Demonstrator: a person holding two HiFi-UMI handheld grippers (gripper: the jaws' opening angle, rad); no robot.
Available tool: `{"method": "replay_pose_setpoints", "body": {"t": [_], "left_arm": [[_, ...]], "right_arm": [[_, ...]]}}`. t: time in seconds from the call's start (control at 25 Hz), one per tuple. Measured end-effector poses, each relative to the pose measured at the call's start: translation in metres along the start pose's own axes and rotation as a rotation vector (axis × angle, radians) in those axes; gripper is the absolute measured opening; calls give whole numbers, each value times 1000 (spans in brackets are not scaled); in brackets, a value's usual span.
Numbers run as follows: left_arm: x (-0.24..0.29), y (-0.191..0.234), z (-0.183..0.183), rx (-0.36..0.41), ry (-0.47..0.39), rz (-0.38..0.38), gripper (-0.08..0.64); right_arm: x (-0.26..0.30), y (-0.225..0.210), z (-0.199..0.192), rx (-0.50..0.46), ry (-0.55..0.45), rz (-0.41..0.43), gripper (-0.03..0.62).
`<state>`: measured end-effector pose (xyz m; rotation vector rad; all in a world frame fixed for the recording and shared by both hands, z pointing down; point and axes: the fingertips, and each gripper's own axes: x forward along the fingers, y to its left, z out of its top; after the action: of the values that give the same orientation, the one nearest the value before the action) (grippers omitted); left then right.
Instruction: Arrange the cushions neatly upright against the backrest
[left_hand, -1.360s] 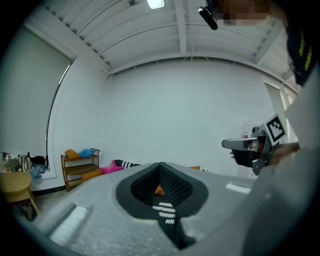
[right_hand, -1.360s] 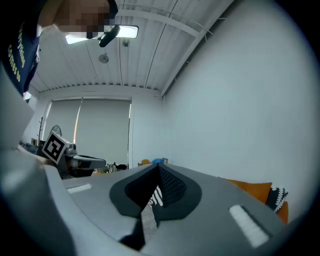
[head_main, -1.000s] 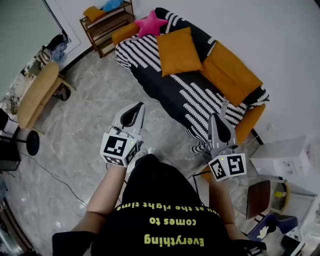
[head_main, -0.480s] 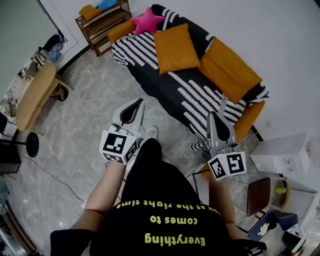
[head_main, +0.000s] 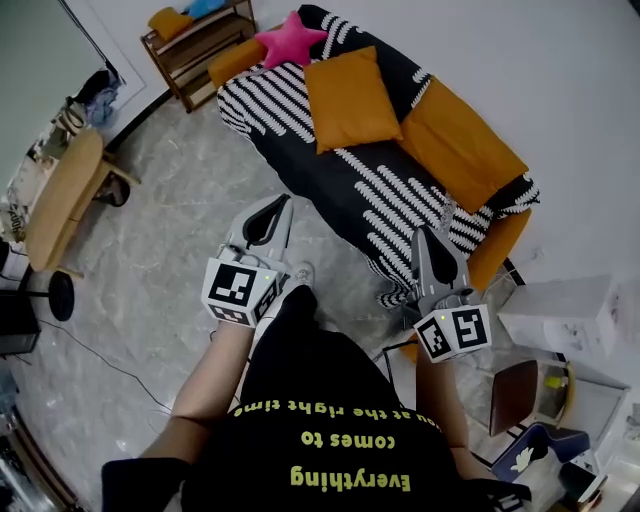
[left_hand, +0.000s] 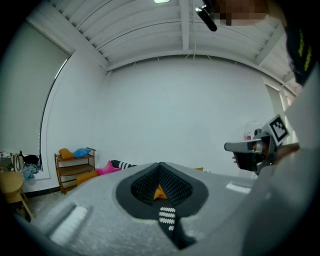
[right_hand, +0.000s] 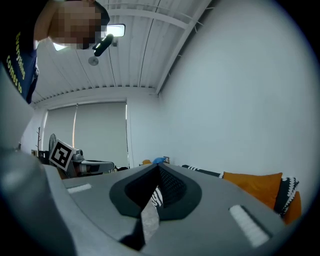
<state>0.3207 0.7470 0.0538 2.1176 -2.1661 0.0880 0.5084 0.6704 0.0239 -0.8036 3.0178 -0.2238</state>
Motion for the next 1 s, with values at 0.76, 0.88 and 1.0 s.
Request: {"method": "replay_pose_setpoints", "body": {"t": [0.76,0.88,1.0], "left_arm": [[130,169,33,8,-18,-73,0],[141,185,31,-6,-17,-74,0],[154,195,30,-13,-14,-75,0]], "right_arm": [[210,-10,26,-32,-22,-40,11],[224,-15,23,-30,-12,-60,11],[240,-25,22,-13,-9,-76,11]]}}
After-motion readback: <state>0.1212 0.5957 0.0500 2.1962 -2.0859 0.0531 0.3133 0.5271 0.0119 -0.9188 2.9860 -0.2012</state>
